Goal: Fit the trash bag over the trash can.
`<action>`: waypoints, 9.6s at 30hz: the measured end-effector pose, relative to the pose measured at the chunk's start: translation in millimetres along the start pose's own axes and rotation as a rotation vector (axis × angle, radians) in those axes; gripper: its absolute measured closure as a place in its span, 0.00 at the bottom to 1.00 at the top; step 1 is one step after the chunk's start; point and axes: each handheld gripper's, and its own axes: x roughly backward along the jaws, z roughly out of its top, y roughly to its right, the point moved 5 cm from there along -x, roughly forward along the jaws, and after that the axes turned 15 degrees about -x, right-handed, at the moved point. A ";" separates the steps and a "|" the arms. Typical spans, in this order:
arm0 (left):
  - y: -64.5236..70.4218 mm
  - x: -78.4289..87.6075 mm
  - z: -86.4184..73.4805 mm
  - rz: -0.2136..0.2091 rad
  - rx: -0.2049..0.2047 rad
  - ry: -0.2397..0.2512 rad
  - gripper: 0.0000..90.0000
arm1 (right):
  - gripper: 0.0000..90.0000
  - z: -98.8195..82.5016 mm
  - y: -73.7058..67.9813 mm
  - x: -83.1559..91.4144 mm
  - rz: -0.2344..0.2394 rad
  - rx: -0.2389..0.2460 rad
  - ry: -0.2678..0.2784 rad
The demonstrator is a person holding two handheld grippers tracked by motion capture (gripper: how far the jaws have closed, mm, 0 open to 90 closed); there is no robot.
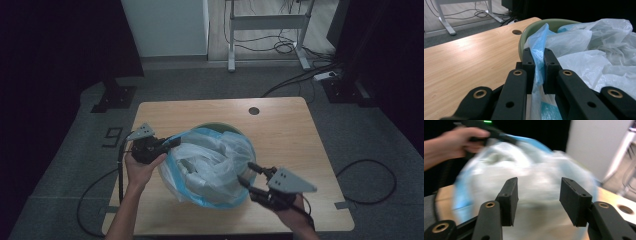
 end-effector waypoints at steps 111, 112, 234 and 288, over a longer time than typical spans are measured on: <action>-34.0 -29.3 -46.6 0.035 0.173 -0.036 0.93 | 0.99 -58.2 -22.9 -19.3 0.169 0.090 -0.191; -34.4 -28.2 -47.3 0.038 0.172 -0.036 0.93 | 0.99 -63.7 -22.9 -20.3 0.163 0.100 -0.208; 63.2 -113.0 68.6 -0.349 -0.435 -0.483 0.45 | 0.40 -104.2 107.3 39.2 -0.101 -0.347 -0.049; 37.3 -42.7 59.9 -0.187 -0.322 -0.311 0.38 | 0.40 -108.8 108.8 36.3 -0.133 -0.329 -0.072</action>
